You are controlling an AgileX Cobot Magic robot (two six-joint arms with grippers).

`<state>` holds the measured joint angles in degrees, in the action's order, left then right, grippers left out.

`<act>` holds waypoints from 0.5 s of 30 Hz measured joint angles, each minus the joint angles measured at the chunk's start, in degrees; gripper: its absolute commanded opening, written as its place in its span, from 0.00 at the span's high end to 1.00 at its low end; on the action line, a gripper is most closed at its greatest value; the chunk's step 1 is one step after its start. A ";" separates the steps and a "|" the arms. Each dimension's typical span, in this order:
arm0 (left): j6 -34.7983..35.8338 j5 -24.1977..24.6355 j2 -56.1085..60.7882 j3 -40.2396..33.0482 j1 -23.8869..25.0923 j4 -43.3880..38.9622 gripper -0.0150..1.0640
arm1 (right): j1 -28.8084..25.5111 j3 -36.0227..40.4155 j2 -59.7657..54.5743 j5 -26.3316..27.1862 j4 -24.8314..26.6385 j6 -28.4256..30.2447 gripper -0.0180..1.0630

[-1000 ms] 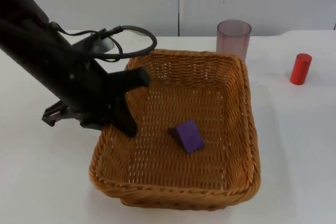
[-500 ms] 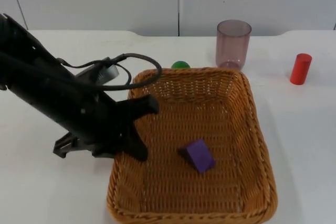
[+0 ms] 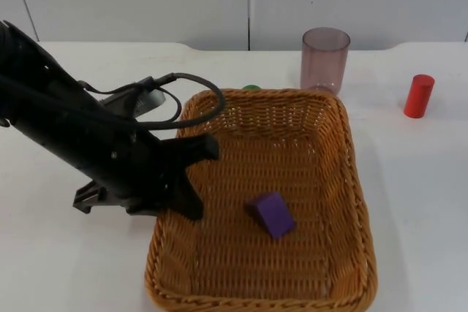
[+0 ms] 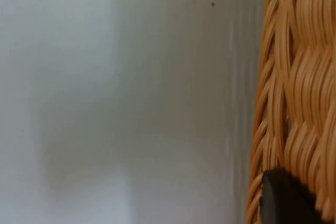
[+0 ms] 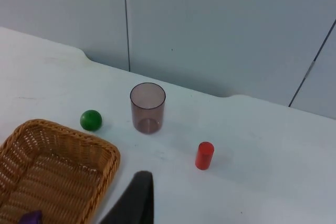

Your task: Pick up the basket with the left hand and place the triangular block into the basket with the right hand.

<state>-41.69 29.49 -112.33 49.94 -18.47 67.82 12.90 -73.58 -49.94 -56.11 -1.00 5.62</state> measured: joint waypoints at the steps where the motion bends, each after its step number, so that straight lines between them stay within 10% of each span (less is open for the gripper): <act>1: 0.02 0.13 0.00 0.00 0.00 0.00 0.99 | 0.00 0.00 0.00 0.00 0.00 0.00 0.02; 15: 0.12 1.67 -2.22 0.00 0.00 0.00 0.99 | 0.00 0.00 0.00 0.00 0.00 -0.12 0.02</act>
<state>-41.57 31.16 -114.55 49.94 -18.47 67.82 12.90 -73.58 -49.94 -56.11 -1.00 5.50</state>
